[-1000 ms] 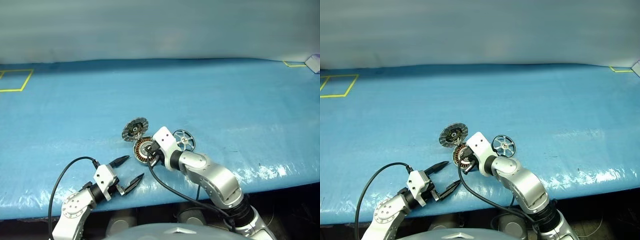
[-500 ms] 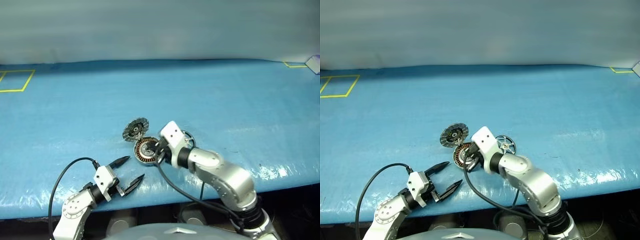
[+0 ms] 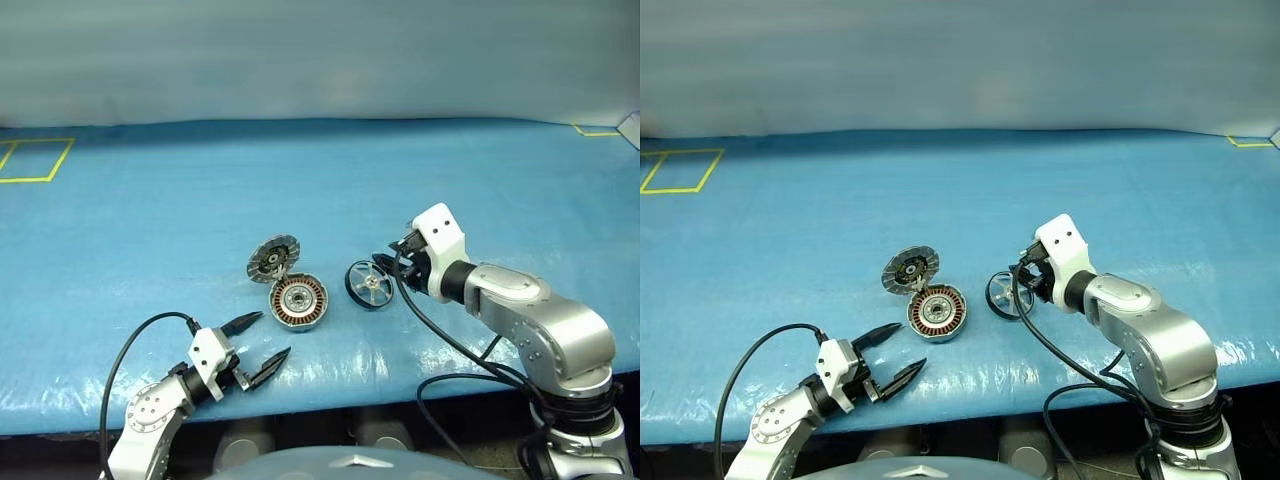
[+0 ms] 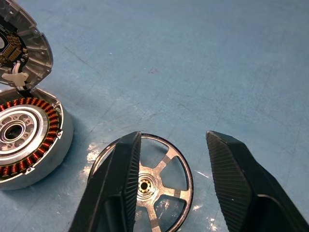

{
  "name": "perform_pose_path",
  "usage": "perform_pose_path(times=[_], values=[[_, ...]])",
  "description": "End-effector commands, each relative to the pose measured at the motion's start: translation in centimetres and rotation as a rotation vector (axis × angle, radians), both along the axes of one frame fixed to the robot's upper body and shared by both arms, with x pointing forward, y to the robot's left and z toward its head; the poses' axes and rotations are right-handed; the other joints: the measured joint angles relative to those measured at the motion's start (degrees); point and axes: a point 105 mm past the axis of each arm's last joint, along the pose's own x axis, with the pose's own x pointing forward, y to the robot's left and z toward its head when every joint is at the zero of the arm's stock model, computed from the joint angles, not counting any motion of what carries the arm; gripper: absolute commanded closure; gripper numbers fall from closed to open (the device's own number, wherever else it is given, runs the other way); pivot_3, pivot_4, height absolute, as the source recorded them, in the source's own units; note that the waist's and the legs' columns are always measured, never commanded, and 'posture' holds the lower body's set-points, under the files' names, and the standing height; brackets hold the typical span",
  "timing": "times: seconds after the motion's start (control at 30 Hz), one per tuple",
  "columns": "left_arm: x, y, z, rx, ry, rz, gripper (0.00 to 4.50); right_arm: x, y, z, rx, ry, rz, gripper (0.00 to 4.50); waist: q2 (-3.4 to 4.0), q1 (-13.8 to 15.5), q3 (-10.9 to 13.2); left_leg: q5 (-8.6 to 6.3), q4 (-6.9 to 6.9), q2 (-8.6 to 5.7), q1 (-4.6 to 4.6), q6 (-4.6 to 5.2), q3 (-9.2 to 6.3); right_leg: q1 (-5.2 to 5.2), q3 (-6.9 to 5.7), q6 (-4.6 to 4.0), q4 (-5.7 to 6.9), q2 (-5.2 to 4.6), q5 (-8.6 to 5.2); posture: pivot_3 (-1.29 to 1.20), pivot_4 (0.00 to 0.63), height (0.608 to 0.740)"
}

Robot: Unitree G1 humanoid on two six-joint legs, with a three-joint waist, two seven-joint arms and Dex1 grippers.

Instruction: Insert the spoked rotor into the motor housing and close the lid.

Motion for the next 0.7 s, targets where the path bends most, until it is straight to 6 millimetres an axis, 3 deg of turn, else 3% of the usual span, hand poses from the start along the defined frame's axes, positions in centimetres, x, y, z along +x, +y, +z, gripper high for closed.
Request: perform_pose_path(times=[0.03,0.17,0.33,0.7], values=[[0.0,0.0,0.3,-0.003,0.000,-0.006,0.00,-0.4,-0.1,-0.1,-0.016,0.016,0.019,2.24,-0.01,0.0,0.0,0.00,0.01,0.00,-0.01,0.00,0.00,0.01,0.00,0.00,-0.01,-0.01,0.00,0.00,0.150,0.740],[0.0,-0.1,0.3,-0.001,0.000,-0.010,0.00,-1.2,-0.4,-1.5,-0.142,0.044,0.091,2.24,0.03,0.0,0.0,-0.01,0.00,-0.02,-0.04,0.01,0.00,0.02,0.00,0.00,-0.06,-0.04,0.00,0.00,0.150,0.740],[0.0,-0.1,0.3,-0.006,0.004,-0.002,0.00,-2.4,0.3,-2.5,-0.172,0.086,0.208,2.24,0.02,0.1,0.0,-0.01,0.00,-0.01,-0.02,0.01,0.02,0.03,-0.01,0.01,-0.06,-0.05,0.00,0.00,0.150,0.740],[-0.2,-0.2,0.3,-0.022,0.012,0.015,0.00,-1.5,0.4,-3.1,-0.202,0.093,0.242,2.24,-0.01,0.2,0.0,-0.01,0.02,0.00,-0.03,0.00,0.01,0.03,-0.03,0.02,-0.07,-0.05,0.00,0.00,0.150,0.740]])
